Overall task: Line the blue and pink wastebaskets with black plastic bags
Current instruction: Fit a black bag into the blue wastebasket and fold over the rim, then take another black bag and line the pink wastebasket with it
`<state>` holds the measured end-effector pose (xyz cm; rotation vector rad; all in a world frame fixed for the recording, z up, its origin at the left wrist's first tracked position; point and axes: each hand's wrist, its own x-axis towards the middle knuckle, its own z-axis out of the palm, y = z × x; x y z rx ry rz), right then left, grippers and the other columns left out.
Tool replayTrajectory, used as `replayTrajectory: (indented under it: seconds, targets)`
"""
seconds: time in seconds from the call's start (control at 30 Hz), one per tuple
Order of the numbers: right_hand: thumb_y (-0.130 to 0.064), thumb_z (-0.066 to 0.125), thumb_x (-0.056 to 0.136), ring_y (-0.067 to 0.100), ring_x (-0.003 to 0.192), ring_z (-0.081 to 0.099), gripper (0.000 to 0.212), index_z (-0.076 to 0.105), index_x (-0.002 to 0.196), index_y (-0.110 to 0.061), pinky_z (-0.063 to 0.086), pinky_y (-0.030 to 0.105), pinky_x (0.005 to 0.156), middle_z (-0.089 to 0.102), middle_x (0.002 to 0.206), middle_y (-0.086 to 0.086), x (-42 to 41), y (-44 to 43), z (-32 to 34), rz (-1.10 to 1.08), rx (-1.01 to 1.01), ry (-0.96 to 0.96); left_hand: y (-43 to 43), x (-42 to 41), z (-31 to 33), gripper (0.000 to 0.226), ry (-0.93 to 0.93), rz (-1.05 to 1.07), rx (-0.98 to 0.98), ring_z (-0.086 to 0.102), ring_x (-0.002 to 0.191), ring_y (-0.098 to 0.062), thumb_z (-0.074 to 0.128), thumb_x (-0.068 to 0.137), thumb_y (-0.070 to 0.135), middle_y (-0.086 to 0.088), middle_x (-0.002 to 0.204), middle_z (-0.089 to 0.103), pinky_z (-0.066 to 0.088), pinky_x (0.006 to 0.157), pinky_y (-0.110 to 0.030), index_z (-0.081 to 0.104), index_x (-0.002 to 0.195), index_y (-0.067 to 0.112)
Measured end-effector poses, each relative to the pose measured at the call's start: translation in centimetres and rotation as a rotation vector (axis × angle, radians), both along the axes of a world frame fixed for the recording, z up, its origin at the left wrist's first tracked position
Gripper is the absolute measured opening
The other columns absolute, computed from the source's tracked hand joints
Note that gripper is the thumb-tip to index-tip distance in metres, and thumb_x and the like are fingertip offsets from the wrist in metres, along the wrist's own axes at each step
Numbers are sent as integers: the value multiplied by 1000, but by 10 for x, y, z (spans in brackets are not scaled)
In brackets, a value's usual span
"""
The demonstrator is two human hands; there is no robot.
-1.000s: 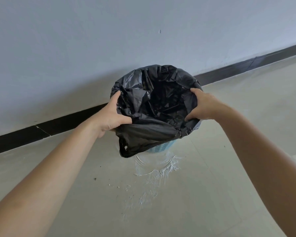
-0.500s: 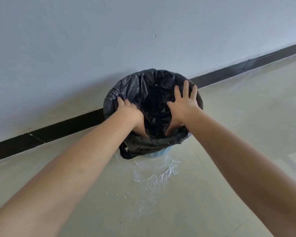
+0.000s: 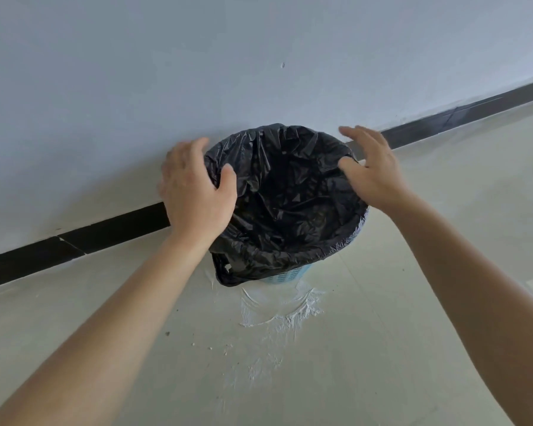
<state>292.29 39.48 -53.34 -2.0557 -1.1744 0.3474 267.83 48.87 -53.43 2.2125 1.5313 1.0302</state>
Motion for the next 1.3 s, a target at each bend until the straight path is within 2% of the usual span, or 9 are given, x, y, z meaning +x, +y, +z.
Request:
replayTrajectory:
  seconds: [0.1, 0.2, 0.27, 0.53, 0.63, 0.77, 0.93, 1.13, 1.3]
  targets:
    - [-27, 47, 86, 10, 141, 33, 67, 34, 152, -28, 26, 30, 114, 33, 159, -2, -3, -2, -15, -21, -39, 287, -12, 0, -8, 77, 31, 57, -399, 16, 146, -30, 50, 92, 52, -13, 158, 20, 19, 116, -52, 20, 151, 14]
    - [-31, 46, 82, 16, 146, 29, 74, 30, 153, -26, 25, 38, 118, 33, 159, -3, -18, -4, -26, -37, -61, 298, -11, 3, -14, 86, -44, -10, -581, -1, 151, -25, 48, 93, 54, -7, 164, 1, 10, 119, -49, 2, 155, 16]
    - [-25, 47, 89, 12, 149, 22, 72, 23, 157, -26, 21, 31, 117, 25, 163, -6, -32, -4, -25, -72, -27, 313, -3, 4, -16, 85, -63, -7, -539, 2, 151, -24, 47, 94, 54, -7, 164, 3, 12, 119, -48, 1, 155, 16]
    - [-38, 43, 96, 22, 152, 8, 68, 18, 158, -25, 17, 42, 120, 3, 167, 1, -48, 7, -27, -12, -174, 76, 32, -2, -25, 78, 186, 3, -402, 19, 147, -30, 38, 91, 60, -9, 161, 17, 27, 115, -54, 18, 152, 16]
    - [-46, 41, 100, 30, 153, 3, 67, 17, 158, -24, 7, 47, 123, 5, 167, 11, -44, 8, -23, -24, -119, -217, 27, -2, -21, 77, 349, 4, -289, 6, 150, -31, 35, 95, 59, -14, 163, 5, 11, 118, -57, 10, 154, 15]
    - [-51, 40, 101, 33, 153, 5, 68, 22, 158, -19, 6, 49, 124, 10, 166, 16, -44, 17, -22, 7, -8, -570, 23, -5, -17, 67, 289, -122, 18, 6, 150, -32, 33, 100, 52, -16, 163, 7, 9, 118, -55, 16, 153, 16]
    - [-52, 41, 100, 35, 153, 8, 71, 21, 158, -16, 13, 52, 123, 10, 166, 18, -59, 22, -9, 100, -152, -572, 18, -7, 1, 68, 416, -230, -82, 9, 150, -32, 27, 99, 51, -18, 161, 13, 18, 118, -59, 17, 153, 11]
    - [-52, 42, 101, 35, 152, 12, 69, 24, 157, -17, 14, 52, 123, 13, 165, 16, -73, 14, 115, 139, -181, -570, 6, -27, 113, 67, 522, -276, -50, 7, 150, -35, 26, 99, 50, -19, 162, 11, 17, 118, -59, 18, 153, 10]
    - [-50, 41, 100, 36, 152, 9, 70, 19, 158, -17, 12, 52, 123, 9, 166, 16, -72, 36, 315, 132, -95, -606, 25, -52, 311, 66, 446, -247, 80, 5, 150, -36, 31, 100, 46, -20, 162, 7, 15, 118, -58, 18, 153, 8]
